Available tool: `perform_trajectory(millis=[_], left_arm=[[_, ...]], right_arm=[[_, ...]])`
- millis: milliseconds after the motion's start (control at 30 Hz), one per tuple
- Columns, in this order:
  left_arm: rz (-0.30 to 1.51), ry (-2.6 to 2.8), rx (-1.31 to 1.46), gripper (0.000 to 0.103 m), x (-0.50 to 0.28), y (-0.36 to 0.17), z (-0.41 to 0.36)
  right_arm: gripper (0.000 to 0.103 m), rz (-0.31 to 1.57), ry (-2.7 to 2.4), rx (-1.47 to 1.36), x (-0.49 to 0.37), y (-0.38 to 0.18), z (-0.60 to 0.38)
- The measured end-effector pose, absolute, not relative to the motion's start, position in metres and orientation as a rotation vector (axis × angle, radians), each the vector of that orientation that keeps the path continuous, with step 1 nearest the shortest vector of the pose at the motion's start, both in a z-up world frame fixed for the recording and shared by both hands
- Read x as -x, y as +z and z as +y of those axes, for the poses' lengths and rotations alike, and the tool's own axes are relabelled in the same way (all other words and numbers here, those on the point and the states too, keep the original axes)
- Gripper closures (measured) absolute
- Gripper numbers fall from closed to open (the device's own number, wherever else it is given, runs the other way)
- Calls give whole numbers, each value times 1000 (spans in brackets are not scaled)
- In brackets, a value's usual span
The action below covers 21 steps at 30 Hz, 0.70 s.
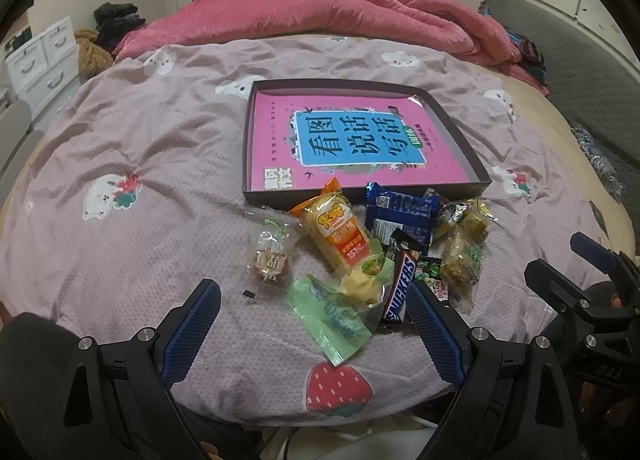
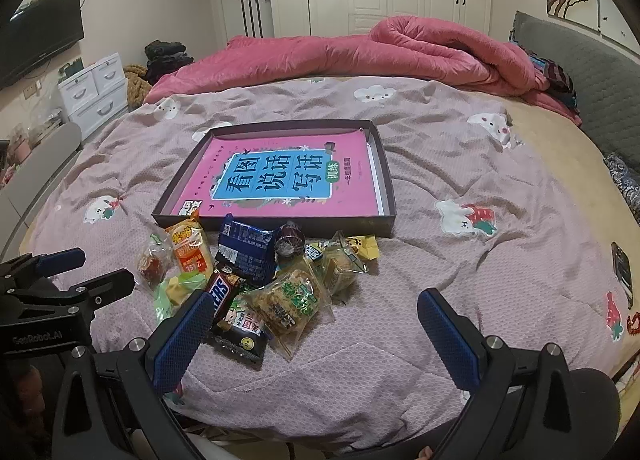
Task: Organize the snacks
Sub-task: 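Move left tool to clear pastry bag while right tool approaches small clear wafer bag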
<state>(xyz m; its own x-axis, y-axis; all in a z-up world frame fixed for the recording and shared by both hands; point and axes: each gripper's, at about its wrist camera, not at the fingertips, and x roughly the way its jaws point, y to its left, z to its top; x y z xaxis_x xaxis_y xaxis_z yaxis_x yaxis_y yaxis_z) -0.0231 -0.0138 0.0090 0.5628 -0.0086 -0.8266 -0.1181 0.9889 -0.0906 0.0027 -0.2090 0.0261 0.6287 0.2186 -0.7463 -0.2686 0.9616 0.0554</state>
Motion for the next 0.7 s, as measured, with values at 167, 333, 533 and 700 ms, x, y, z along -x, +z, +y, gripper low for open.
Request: perform_trajectory(millis=[167,333,533,700], left_arm=[[991,78,170,9,18,3,-6],[1021,117,234,9,11,-6,14],[1053,150,284,9,3,-21,33],[1080,169,247,9,-12,-37,41]], right_arm=[[1,849,290,38,-9,24,-211],[0,855,284,0,-17,21,-217],[0,875,285,-19,-30,13,-220],[0,918,280,-41,-46,1,-222]])
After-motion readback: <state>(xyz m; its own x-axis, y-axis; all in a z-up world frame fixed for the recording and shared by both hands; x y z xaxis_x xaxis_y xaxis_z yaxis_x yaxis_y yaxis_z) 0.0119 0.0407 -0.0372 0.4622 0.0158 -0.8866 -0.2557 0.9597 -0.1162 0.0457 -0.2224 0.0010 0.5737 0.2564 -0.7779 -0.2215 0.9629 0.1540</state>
